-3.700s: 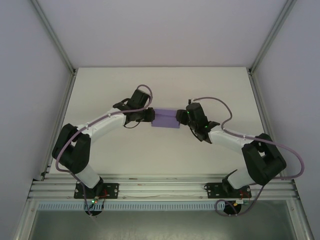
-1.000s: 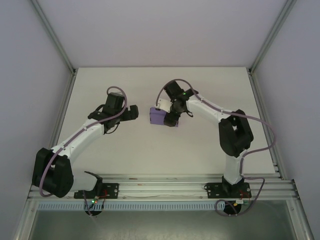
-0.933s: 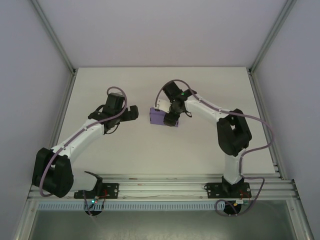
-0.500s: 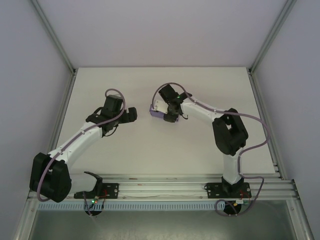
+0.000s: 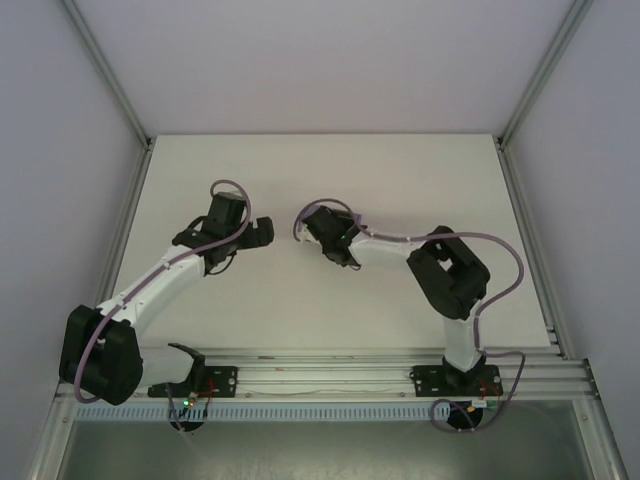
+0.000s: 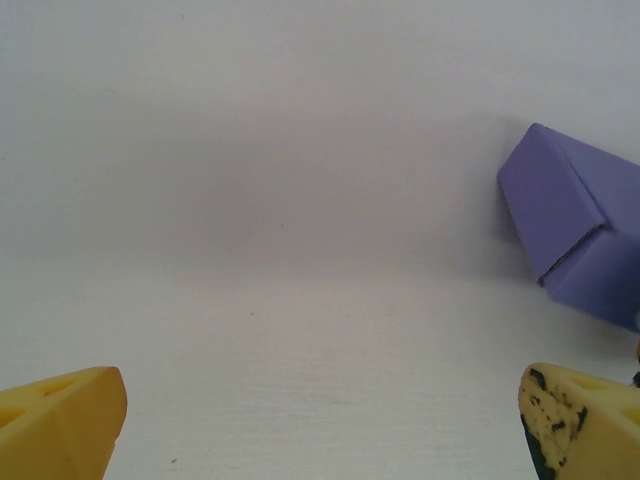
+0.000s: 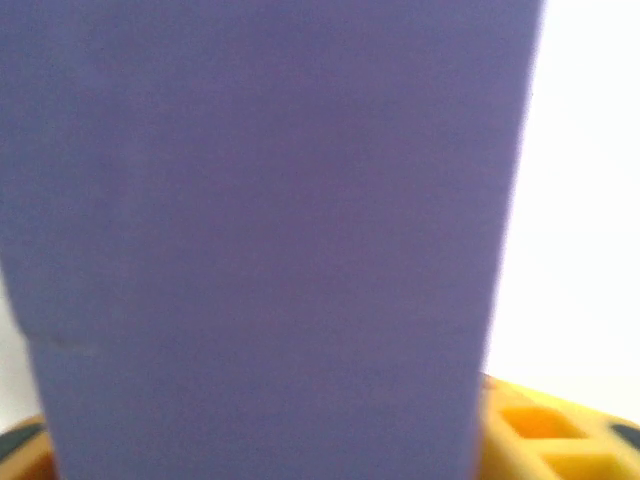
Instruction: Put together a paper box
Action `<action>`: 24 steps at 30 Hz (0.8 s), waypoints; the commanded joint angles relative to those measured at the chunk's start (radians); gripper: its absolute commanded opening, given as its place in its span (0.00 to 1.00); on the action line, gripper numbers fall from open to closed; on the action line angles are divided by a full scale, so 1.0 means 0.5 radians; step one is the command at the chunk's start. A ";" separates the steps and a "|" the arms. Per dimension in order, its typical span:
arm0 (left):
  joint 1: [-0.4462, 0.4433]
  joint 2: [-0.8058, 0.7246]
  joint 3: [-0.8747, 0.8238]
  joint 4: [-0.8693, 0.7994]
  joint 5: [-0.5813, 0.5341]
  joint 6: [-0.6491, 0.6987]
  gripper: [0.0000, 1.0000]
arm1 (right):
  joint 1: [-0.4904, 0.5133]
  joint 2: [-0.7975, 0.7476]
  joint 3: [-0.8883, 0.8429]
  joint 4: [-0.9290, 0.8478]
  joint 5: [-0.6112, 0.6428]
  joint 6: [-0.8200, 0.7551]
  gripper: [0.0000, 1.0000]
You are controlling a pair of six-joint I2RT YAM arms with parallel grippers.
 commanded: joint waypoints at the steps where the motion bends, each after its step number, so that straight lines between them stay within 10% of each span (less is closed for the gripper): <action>1: 0.017 -0.019 -0.031 0.030 0.012 -0.037 1.00 | 0.084 -0.052 -0.020 -0.131 0.140 0.189 0.68; 10: 0.018 0.012 -0.065 0.111 0.135 -0.029 1.00 | 0.154 -0.240 -0.094 -0.543 -0.132 0.393 0.86; 16: 0.012 0.037 -0.281 0.620 0.717 -0.173 1.00 | 0.119 -0.476 -0.182 -0.559 -0.541 0.437 0.89; 24: -0.112 0.303 -0.333 1.157 1.118 -0.437 1.00 | -0.421 -0.536 0.061 -0.438 -1.093 1.064 0.88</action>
